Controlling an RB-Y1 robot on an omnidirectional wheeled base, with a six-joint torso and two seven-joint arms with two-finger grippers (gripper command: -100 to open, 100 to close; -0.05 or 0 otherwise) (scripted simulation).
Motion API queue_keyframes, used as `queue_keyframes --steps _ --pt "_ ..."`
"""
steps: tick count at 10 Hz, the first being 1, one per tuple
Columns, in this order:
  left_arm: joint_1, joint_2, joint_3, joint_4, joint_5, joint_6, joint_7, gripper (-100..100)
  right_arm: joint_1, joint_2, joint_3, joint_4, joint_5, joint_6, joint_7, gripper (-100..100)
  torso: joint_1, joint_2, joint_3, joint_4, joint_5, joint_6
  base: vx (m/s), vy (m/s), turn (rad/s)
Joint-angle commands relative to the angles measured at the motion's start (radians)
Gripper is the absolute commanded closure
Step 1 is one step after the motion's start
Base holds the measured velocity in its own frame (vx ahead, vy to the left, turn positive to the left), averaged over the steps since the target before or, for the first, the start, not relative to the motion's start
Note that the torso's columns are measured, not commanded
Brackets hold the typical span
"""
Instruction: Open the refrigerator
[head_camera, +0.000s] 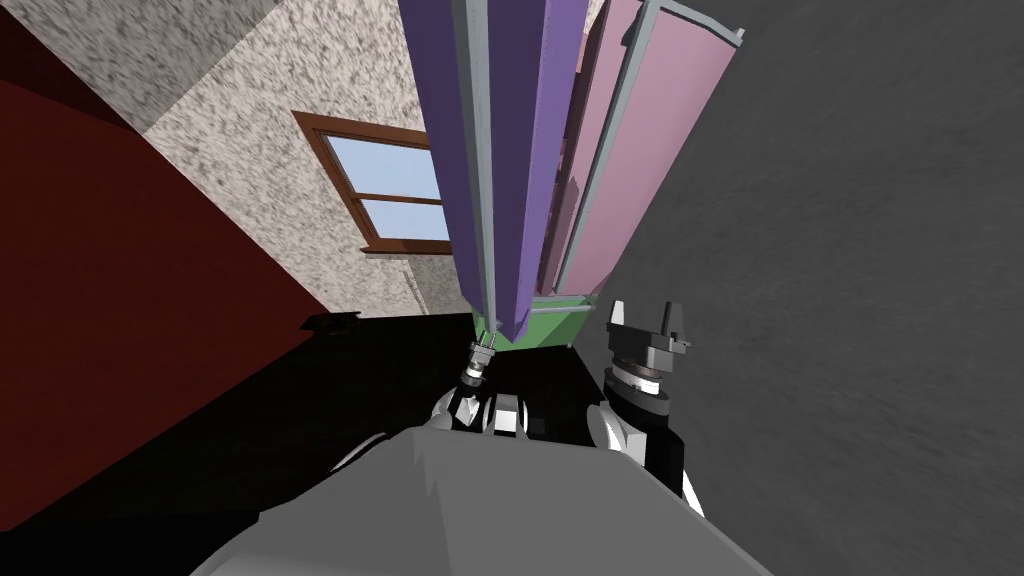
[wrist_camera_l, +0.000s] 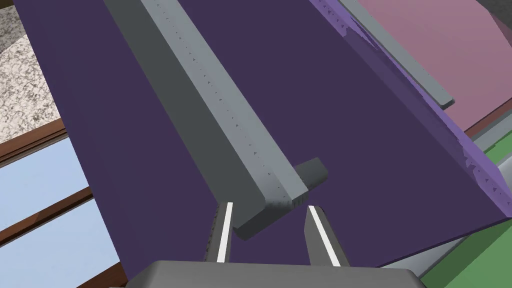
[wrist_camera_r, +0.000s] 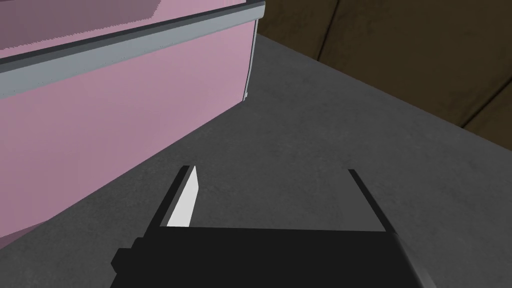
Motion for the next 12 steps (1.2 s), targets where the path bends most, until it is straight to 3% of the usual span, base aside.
queue_keyframes --steps 1,3,6,7,9,12 --pt "-0.017 0.025 -0.013 -0.035 -0.001 -0.01 0.034 100 0.0 0.0 0.0 0.0 0.0 0.0 0.0 0 -0.004 -0.002 -0.001 -0.001 -0.001 -0.001 -0.043 0.148 -0.028" --pt "-0.02 0.036 -0.028 -0.041 -0.005 -0.011 0.054 100 0.0 0.0 0.0 0.0 0.0 0.0 0.0 0 -0.002 0.001 0.0 -0.001 0.0 0.0 -0.058 0.164 -0.065" --pt "-0.028 0.07 -0.074 -0.061 -0.019 -0.017 0.111 100 0.0 0.0 0.0 0.0 0.0 0.0 0.0 0 0.001 0.004 0.002 0.0 0.001 0.0 -0.049 0.216 -0.075" --pt "-0.047 0.049 -0.056 -0.057 -0.017 0.046 0.084 -100 0.0 0.0 0.0 0.0 0.0 0.0 0.0 0 0.003 0.006 0.003 0.0 0.002 -0.001 -0.11 0.162 -0.143" --pt "-0.083 0.035 -0.036 -0.063 -0.012 0.093 0.072 -100 0.0 0.0 0.0 0.0 0.0 0.0 0.0 0 -0.016 0.004 0.003 -0.005 -0.001 0.004 -0.116 0.04 -0.047" --pt "-0.138 0.014 -0.006 -0.072 -0.003 0.164 0.056 -100 0.0 0.0 0.0 0.0 0.0 0.0 0.0 0 -0.01 0.01 0.006 0.0 0.0 0.004 -0.089 0.025 -0.087"
